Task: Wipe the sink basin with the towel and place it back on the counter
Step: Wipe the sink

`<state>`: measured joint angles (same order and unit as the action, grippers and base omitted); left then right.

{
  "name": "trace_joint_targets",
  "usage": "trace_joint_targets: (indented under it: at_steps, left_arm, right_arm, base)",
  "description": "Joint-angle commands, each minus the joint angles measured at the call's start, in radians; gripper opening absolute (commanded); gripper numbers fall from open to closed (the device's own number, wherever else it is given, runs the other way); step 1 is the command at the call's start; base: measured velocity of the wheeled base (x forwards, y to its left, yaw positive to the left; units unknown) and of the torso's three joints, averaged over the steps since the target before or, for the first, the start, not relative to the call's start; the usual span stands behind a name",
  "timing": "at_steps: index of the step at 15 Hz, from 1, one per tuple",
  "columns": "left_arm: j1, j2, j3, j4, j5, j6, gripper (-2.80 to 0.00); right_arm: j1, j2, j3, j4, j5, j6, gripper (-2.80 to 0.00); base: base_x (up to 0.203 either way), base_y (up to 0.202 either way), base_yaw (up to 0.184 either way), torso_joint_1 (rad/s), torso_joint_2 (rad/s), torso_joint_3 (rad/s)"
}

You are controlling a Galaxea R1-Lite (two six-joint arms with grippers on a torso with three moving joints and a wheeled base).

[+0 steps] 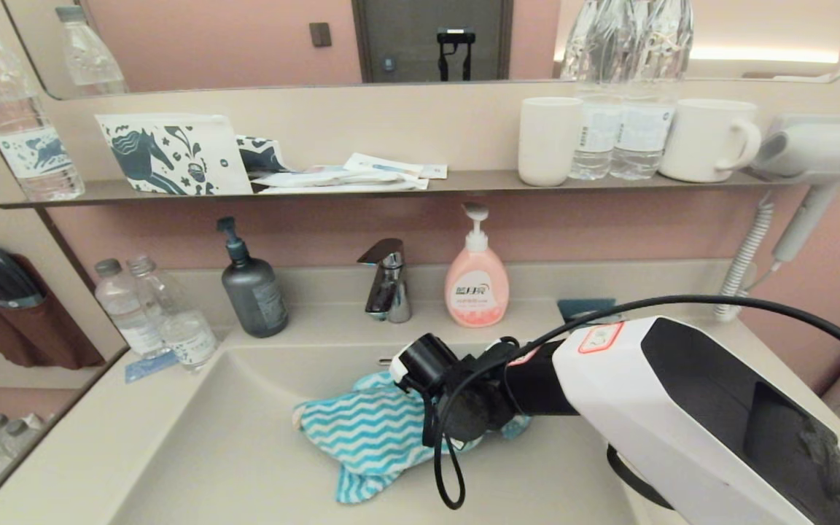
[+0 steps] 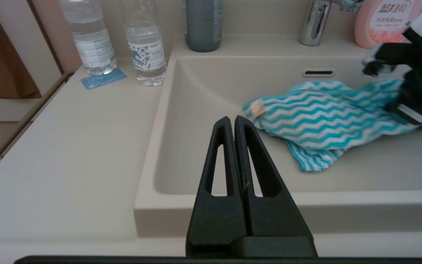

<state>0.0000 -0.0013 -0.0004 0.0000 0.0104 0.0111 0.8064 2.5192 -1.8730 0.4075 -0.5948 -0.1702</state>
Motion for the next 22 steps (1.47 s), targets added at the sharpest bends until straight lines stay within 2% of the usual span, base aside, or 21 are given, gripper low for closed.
trace_joint_targets:
  at_steps: [1, 5, 11, 15, 17, 22]
  left_arm:
    - [0.000, 0.001, 0.000, 0.000, 0.000, 0.001, -2.80]
    - [0.000, 0.001, 0.000, 0.000, 0.000, 0.000, -2.80]
    - [0.000, 0.001, 0.000, 0.000, 0.000, 0.000, -2.80]
    - [0.000, 0.001, 0.000, 0.000, 0.000, 0.001, -2.80]
    - [0.000, 0.001, 0.000, 0.000, 0.000, 0.001, -2.80]
    - [0.000, 0.001, -0.001, 0.000, 0.000, 0.001, -2.80]
  right_arm:
    - [-0.023, -0.026, 0.011, 0.062, -0.023, -0.002, -2.80]
    - [-0.075, -0.051, 0.017, 0.163, -0.095, -0.002, -2.80]
    - [-0.094, -0.176, 0.039, 0.171, -0.103, 0.007, -2.80]
    - [0.015, -0.273, 0.030, 0.169, -0.090, 0.086, -2.80]
    - [0.074, -0.305, -0.022, 0.165, -0.089, 0.142, -2.80]
    - [0.125, -0.438, -0.060, 0.164, -0.094, 0.193, -2.80]
  base:
    - [0.000, 0.000, 0.000, 0.000, 0.00, 0.000]
    - [0.000, 0.000, 0.000, 0.000, 0.00, 0.000]
    - [0.000, 0.000, 0.000, 0.000, 0.00, 0.000]
    - [0.000, 0.000, 0.000, 0.000, 0.00, 0.000]
    - [0.000, 0.000, 0.000, 0.000, 0.00, 0.000]
    - [0.000, 0.000, 0.000, 0.000, 0.00, 0.000]
